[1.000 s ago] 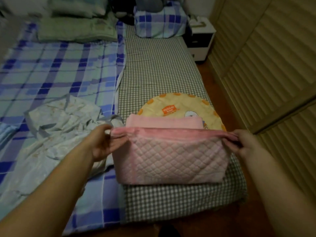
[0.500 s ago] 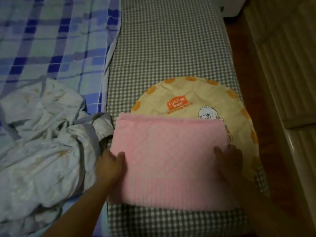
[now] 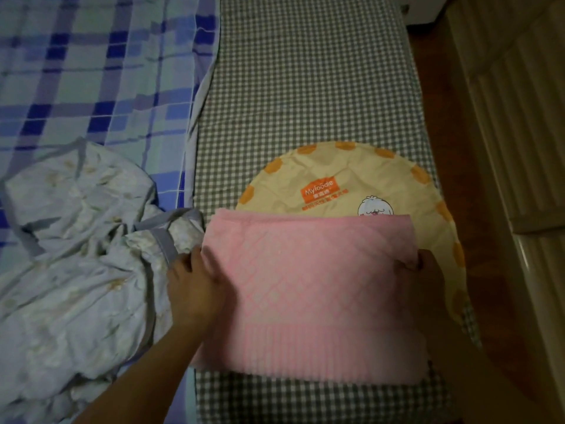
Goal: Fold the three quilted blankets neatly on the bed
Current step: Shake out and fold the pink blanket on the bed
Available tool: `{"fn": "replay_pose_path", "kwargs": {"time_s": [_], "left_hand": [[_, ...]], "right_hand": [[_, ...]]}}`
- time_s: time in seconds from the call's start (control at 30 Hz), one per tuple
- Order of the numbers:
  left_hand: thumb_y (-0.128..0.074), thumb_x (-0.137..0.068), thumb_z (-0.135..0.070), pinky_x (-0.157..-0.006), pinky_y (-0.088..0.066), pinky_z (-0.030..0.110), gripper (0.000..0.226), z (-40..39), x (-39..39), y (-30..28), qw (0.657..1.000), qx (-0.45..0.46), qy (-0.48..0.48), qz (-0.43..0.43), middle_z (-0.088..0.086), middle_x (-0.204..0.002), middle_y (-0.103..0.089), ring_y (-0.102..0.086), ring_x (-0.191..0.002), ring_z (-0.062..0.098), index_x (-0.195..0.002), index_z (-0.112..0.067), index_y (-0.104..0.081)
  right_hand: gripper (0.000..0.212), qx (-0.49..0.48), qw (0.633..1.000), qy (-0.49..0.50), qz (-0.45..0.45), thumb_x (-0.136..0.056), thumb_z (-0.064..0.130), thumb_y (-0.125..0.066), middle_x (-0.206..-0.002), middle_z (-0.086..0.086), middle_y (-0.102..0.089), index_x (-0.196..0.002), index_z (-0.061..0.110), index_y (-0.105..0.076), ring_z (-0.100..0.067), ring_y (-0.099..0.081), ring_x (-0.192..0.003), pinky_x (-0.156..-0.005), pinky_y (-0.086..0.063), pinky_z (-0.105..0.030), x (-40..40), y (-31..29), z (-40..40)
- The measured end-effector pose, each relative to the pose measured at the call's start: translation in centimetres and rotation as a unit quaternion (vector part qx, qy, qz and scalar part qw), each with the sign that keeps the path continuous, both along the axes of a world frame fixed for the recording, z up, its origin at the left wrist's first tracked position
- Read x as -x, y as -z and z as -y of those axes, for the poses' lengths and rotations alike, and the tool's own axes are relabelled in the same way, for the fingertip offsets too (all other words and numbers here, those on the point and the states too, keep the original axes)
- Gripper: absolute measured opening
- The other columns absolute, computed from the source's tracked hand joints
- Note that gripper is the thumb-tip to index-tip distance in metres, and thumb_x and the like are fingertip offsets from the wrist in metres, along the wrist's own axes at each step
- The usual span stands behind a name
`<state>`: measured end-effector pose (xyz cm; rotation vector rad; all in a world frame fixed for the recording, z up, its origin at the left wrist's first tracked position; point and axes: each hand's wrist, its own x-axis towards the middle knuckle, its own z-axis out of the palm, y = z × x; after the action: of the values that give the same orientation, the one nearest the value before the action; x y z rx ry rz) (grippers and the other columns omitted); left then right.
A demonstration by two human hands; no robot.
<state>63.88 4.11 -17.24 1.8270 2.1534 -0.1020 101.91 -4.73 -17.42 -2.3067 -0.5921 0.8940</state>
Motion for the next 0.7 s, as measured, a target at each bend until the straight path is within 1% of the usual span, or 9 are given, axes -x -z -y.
{"fn": "replay_pose_path", "kwargs": {"time_s": [0.1, 0.2, 0.33, 0.43, 0.5, 0.57, 0.63, 0.67, 0.7], "left_hand": [[-0.059, -0.085, -0.031, -0.095, -0.046, 0.047, 0.055, -3.6, -2.7, 0.9, 0.97, -0.043, 0.238, 0.009, 0.02, -0.125, -0.055, -0.053, -0.113, 0.04, -0.132, -0.005, -0.05], [-0.052, -0.086, -0.047, -0.097, -0.046, 0.042, 0.058, -8.4, -5.7, 2.6, 0.927, 0.047, 0.37, 0.044, 0.011, -0.129, -0.058, -0.055, -0.115, 0.033, -0.133, -0.012, -0.052], [-0.054, -0.085, -0.067, -0.109, -0.034, 0.045, 0.074, -12.2, -6.9, 4.3, 0.908, 0.17, 0.376, -0.068, 0.003, -0.144, -0.048, -0.045, -0.131, 0.026, -0.145, -0.027, -0.041], [-0.048, -0.078, -0.081, -0.111, -0.026, 0.05, 0.083, -13.2, -6.5, 3.8, 0.897, 0.217, 0.366, -0.119, -0.001, -0.145, -0.052, -0.046, -0.133, 0.025, -0.146, -0.035, -0.039], [-0.048, -0.083, -0.075, -0.11, -0.032, 0.047, 0.07, -13.2, -5.9, 2.5, 0.892, 0.228, 0.375, -0.109, -0.001, -0.136, -0.059, -0.053, -0.127, 0.024, -0.139, -0.034, -0.048], [-0.048, -0.091, -0.064, -0.101, -0.041, 0.042, 0.042, -13.4, -5.2, 0.4, 0.894, 0.174, 0.406, -0.08, -0.001, -0.108, -0.068, -0.063, -0.106, 0.025, -0.111, -0.028, -0.057], [-0.048, -0.093, -0.06, -0.097, -0.041, 0.043, 0.035, -14.2, -4.9, -0.5, 0.901, 0.078, 0.423, -0.057, -0.001, -0.093, -0.064, -0.062, -0.095, 0.027, -0.093, -0.025, -0.051], [-0.047, -0.092, -0.061, -0.1, -0.039, 0.046, 0.038, -14.4, -4.9, -0.4, 0.908, 0.035, 0.412, -0.063, 0.003, -0.102, -0.063, -0.059, -0.102, 0.029, -0.099, -0.024, -0.053], [-0.047, -0.092, -0.058, -0.106, -0.034, 0.05, 0.044, -14.2, -5.0, 0.0, 0.919, 0.022, 0.384, -0.083, 0.01, -0.121, -0.059, -0.051, -0.117, 0.033, -0.117, -0.023, -0.054]], "right_hand": [[0.047, 0.106, 0.994, -0.027, -0.027, -0.08, 0.04, -0.059, -0.117, -0.013, -0.064, -0.123, 0.019, -0.059, -0.037, -0.06, -0.103, -0.09, -0.051, -0.051, -1.3, 3.2, -0.6], [0.062, 0.102, 0.993, -0.049, -0.015, -0.082, 0.056, -0.059, -0.131, -0.007, -0.06, -0.138, 0.029, -0.05, -0.036, -0.058, -0.116, -0.095, -0.048, -0.045, -1.6, 4.6, -1.4], [0.061, 0.059, 0.995, -0.074, -0.021, -0.084, 0.049, -0.065, -0.133, 0.005, -0.059, -0.14, 0.044, -0.042, -0.027, -0.057, -0.119, -0.097, -0.047, -0.046, -1.9, 4.7, -1.7], [0.069, 0.042, 0.992, -0.116, 0.031, -0.083, 0.065, -0.059, -0.139, 0.002, -0.053, -0.143, 0.035, -0.042, -0.025, -0.052, -0.125, -0.102, -0.044, -0.044, -2.1, 5.7, -0.9], [0.055, 0.043, 0.993, -0.098, 0.046, -0.09, 0.053, -0.057, -0.129, -0.003, -0.057, -0.138, 0.029, -0.045, -0.03, -0.056, -0.119, -0.094, -0.047, -0.042, -1.2, 5.1, -0.5], [0.039, 0.047, 0.995, -0.055, 0.072, -0.096, 0.039, -0.055, -0.117, -0.01, -0.061, -0.131, 0.023, -0.046, -0.036, -0.06, -0.108, -0.085, -0.047, -0.042, -0.5, 4.6, -0.2], [0.032, 0.043, 0.995, -0.024, 0.087, -0.097, 0.04, -0.053, -0.107, -0.015, -0.062, -0.12, 0.019, -0.046, -0.04, -0.061, -0.097, -0.08, -0.049, -0.046, -0.3, 4.2, -0.3], [0.03, 0.041, 0.995, -0.017, 0.086, -0.097, 0.04, -0.052, -0.104, -0.017, -0.062, -0.115, 0.017, -0.045, -0.04, -0.06, -0.095, -0.079, -0.049, -0.048, -0.4, 4.2, -0.8], [0.032, 0.054, 0.995, -0.018, 0.078, -0.096, 0.041, -0.052, -0.107, -0.017, -0.062, -0.117, 0.016, -0.047, -0.04, -0.061, -0.098, -0.081, -0.049, -0.049, -0.7, 4.2, -1.3]]}}
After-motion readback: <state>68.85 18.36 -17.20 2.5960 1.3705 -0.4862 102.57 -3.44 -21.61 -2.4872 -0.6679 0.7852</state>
